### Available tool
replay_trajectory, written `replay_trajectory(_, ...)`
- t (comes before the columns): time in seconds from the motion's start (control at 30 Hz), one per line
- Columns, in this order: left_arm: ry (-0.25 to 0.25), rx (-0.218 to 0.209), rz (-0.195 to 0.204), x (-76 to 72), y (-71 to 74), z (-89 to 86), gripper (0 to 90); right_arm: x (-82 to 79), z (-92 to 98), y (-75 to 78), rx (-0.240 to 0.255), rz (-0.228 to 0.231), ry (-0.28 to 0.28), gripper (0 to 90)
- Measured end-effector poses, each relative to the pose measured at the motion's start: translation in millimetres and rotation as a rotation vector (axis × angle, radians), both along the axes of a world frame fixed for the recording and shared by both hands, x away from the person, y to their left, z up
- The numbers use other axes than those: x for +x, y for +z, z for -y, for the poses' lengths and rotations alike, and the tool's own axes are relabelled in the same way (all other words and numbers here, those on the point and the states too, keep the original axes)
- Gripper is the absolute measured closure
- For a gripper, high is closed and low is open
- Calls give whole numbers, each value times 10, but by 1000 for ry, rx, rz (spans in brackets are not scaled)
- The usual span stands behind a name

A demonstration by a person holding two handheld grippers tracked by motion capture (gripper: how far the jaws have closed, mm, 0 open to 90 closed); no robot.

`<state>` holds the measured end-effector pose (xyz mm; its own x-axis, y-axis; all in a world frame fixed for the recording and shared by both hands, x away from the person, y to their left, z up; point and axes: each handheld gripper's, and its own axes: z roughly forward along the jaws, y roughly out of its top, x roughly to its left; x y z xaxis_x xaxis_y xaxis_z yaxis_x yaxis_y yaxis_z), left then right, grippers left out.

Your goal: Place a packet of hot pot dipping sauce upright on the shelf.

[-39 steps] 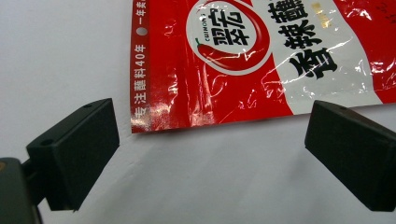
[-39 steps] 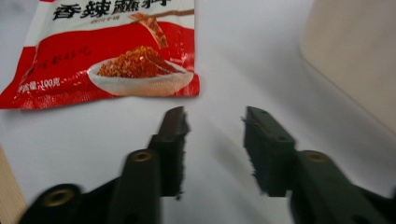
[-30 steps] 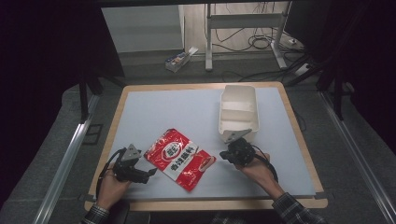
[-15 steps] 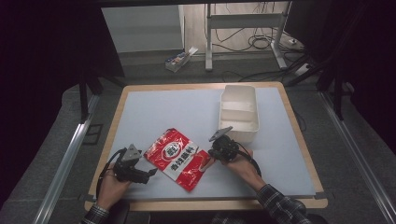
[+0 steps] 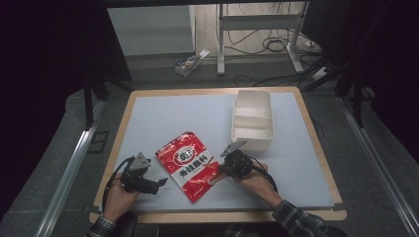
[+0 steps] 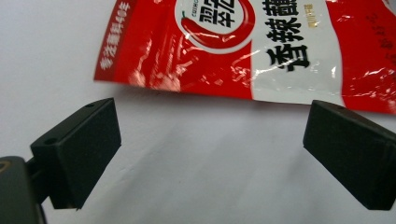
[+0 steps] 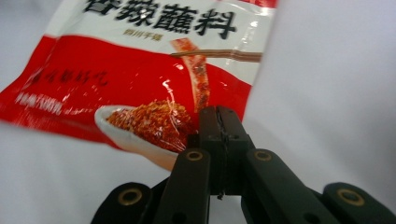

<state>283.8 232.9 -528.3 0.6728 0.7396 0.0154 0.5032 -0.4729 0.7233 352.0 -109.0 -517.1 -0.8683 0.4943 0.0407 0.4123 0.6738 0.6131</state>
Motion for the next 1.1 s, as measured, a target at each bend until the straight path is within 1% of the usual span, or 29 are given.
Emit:
replay_trajectory(0.17,3,-16,-21,7,-3,7,42,-65,-16,1,6,-16,22,896)
replay_trajectory(0.2,6,-28,-31,10,1,6,42,-92,-25,-1,14,-28,40,896)
replay_trajectory(0.23,6,-28,-31,10,1,6,42,-92,-25,-1,14,-28,40,896)
replay_trajectory(0.27,9,-33,-35,12,2,7,42,-108,-30,-3,20,-41,46,896)
replay_trajectory(0.37,16,-39,-44,15,5,9,42,-155,-54,-7,27,-53,68,896)
replay_trajectory(0.4,19,-42,-50,16,9,9,42,-188,-77,-10,32,-62,85,896)
replay_trajectory(0.47,21,-44,-53,16,11,9,43,-223,-103,-12,32,-63,106,897)
replay_trajectory(0.5,23,-44,-55,17,12,10,43,-223,-103,-12,32,-63,106,897)
replay_trajectory(0.53,26,-42,-57,19,8,15,47,-254,-133,-19,38,-65,135,897)
replay_trajectory(0.57,26,-42,-57,19,8,15,48,-254,-133,-19,38,-65,135,897)
replay_trajectory(0.6,26,-40,-59,20,7,18,50,-290,-165,-19,31,-53,157,896)
replay_trajectory(0.77,31,-44,-64,24,12,26,52,-335,-216,-27,38,-58,181,897)
replay_trajectory(0.83,28,-44,-64,30,13,26,53,-365,-256,-31,41,-61,200,896)
replay_trajectory(0.87,28,-43,-65,33,11,30,54,-396,-294,-31,36,-52,212,897)
replay_trajectory(0.9,28,-43,-65,33,11,30,55,-396,-294,-31,36,-52,212,897)
replay_trajectory(0.93,34,-46,-70,32,8,42,55,-427,-344,-37,39,-54,229,897)
replay_trajectory(1.1,28,-45,-66,46,16,45,56,-473,-438,-44,38,-44,245,896)
